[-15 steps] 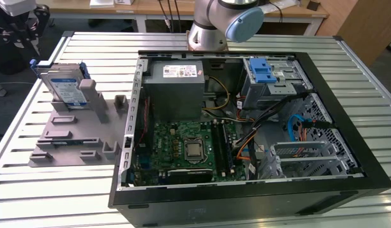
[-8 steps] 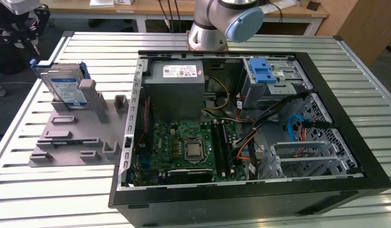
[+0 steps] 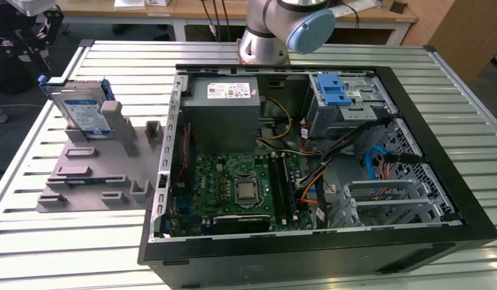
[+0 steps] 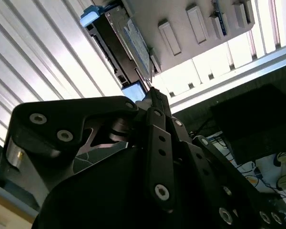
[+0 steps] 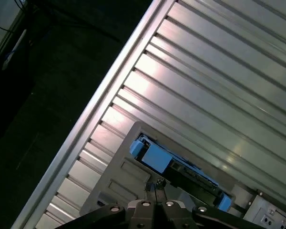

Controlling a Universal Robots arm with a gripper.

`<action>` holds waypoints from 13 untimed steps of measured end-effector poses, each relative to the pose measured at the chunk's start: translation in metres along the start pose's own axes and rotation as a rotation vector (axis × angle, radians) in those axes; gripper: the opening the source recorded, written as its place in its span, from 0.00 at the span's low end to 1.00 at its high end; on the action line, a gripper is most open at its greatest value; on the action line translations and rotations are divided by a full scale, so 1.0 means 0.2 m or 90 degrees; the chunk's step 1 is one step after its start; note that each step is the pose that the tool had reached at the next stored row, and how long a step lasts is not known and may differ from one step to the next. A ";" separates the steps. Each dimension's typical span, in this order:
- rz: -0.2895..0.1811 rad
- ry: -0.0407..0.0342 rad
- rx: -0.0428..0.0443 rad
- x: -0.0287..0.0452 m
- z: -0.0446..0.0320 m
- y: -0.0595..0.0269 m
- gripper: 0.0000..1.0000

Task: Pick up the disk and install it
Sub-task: 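Pick up the disk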

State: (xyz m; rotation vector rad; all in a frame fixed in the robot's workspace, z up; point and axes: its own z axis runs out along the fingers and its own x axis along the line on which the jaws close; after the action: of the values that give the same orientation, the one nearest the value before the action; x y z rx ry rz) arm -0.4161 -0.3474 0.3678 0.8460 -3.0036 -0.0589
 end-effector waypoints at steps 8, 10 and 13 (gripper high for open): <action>-0.059 0.0025 0.0006 0.000 0.000 0.000 0.11; -0.073 0.0031 0.0007 0.000 0.000 0.000 0.11; -0.095 0.0040 0.0009 0.000 0.000 0.000 0.11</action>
State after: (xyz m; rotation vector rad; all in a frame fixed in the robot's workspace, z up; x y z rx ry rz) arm -0.4161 -0.3473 0.3678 1.0662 -2.9298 -0.0563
